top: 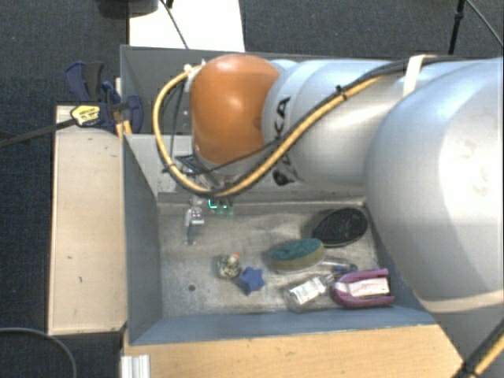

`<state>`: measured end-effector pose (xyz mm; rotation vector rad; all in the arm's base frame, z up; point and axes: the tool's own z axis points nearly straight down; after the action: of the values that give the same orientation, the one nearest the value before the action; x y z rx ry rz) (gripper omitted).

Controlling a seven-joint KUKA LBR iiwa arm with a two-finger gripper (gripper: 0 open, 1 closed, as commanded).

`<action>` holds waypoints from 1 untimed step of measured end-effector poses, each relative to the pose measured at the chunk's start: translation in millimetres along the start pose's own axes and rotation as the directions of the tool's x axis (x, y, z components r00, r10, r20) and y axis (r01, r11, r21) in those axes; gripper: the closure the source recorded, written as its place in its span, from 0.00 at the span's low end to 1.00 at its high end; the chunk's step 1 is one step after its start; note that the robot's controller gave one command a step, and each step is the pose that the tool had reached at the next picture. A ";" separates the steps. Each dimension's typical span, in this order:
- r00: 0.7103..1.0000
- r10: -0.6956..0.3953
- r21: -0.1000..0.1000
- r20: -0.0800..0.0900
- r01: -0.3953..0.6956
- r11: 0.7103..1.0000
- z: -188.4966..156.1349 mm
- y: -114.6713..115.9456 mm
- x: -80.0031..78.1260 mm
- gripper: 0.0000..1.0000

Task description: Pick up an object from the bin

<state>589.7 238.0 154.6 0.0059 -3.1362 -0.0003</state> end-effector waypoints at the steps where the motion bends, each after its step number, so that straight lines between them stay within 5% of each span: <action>1: 0.988 -0.155 -0.006 0.009 0.155 0.988 76.3 -77.0 48.9 0.00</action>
Offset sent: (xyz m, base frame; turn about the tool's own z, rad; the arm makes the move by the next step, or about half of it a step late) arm -0.0499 -0.0791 -0.0792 -0.1603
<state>540.8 160.8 78.5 0.2507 -3.1344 -0.0118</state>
